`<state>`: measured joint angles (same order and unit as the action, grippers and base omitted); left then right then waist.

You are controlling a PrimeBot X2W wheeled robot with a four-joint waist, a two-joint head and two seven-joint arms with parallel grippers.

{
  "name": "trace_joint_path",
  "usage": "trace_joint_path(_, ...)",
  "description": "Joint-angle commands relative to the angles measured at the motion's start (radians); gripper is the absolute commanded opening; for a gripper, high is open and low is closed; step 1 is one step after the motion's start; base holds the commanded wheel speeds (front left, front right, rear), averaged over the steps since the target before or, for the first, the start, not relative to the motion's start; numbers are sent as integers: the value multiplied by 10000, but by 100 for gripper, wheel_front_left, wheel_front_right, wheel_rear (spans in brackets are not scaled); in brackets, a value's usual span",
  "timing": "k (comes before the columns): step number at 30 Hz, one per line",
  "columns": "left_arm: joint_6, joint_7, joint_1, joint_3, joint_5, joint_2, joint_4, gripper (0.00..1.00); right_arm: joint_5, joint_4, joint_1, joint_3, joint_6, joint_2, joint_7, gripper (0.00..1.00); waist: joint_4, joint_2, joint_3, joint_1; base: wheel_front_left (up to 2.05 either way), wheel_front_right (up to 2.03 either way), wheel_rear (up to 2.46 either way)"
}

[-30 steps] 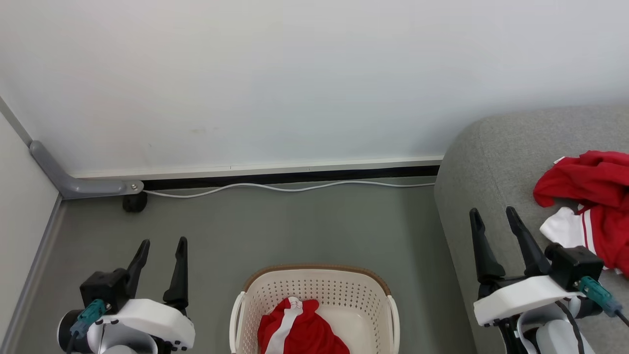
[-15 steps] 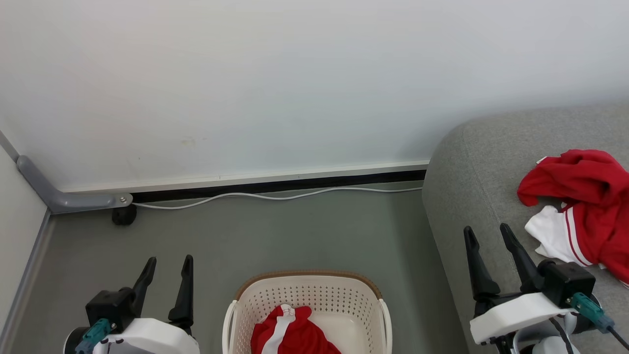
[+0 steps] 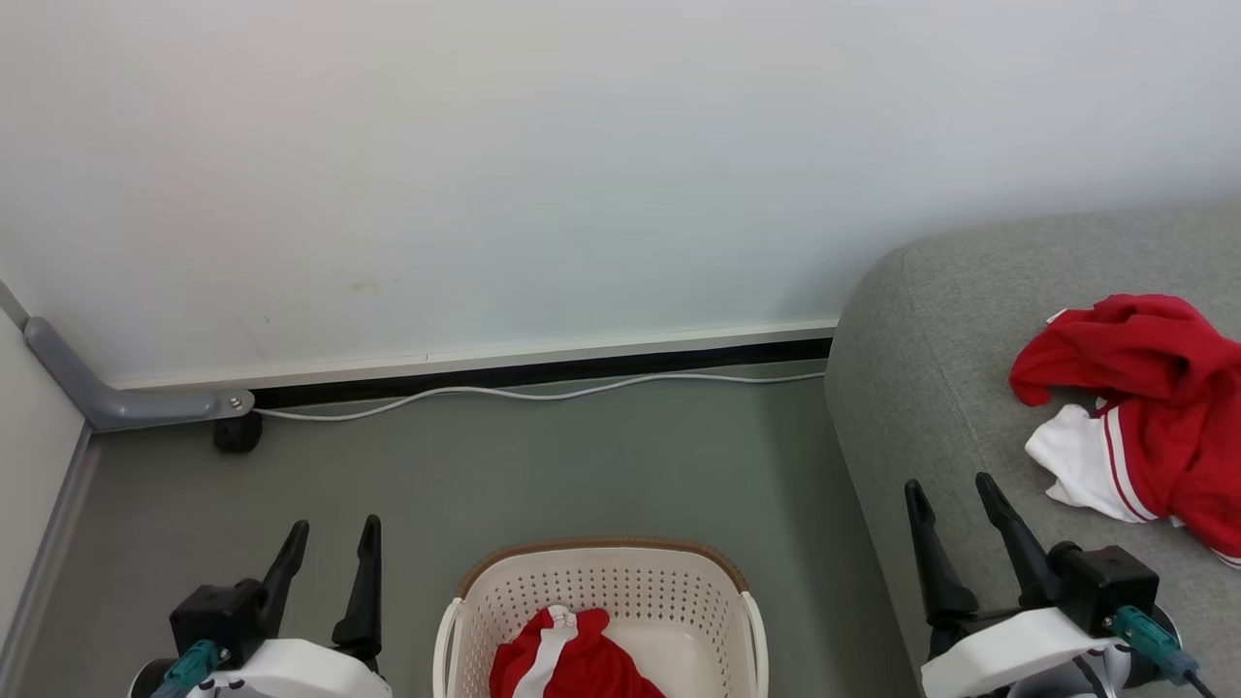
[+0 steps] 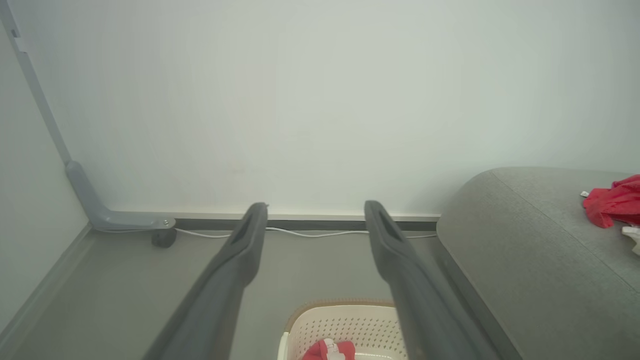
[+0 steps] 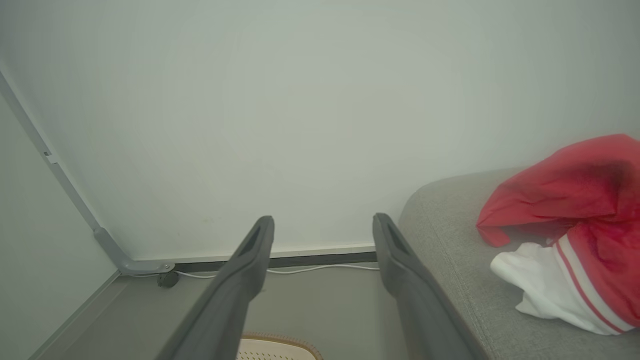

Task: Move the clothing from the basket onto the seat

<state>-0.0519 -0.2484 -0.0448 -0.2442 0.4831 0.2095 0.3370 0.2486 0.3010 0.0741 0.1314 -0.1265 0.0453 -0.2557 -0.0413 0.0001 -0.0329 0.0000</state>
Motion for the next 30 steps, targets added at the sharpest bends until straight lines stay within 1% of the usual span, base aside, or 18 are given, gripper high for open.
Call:
trace_joint_path(1, 88, -133, -215, 432, -94, 156, -198, 100, -25, -268, 176, 229, -42, 49, -61, 100, -32, -1, -8, 0, 0, 0, 0)
trace_joint_path(13, 237, -133, -192, 567, -262, -32, -133, 100, -68, -274, 215, 271, -42, 49, -61, 100, -128, -1, 50, 0, 0, 0, 0)
trace_joint_path(20, 469, -88, -126, 346, -154, -220, 304, 100, 19, -268, 245, 420, -42, 49, -61, 100, -344, -1, 303, 0, 0, 0, 0)
trace_joint_path(26, 754, 54, -431, -127, -163, -539, 1156, 100, -66, -520, 391, 375, -42, 49, -61, 100, -631, -1, 1071, 0, 0, 0, 0)
trace_joint_path(28, 874, 68, -668, -279, -192, -635, 1559, 100, -101, -611, 497, 341, -42, 49, -61, 100, -732, -1, 1440, 0, 0, 0, 0)
trace_joint_path(30, 1044, 76, -1160, -467, -236, -746, 2245, 100, -129, -802, 750, 286, -42, 49, -61, 100, -881, -1, 2070, 0, 0, 0, 0)
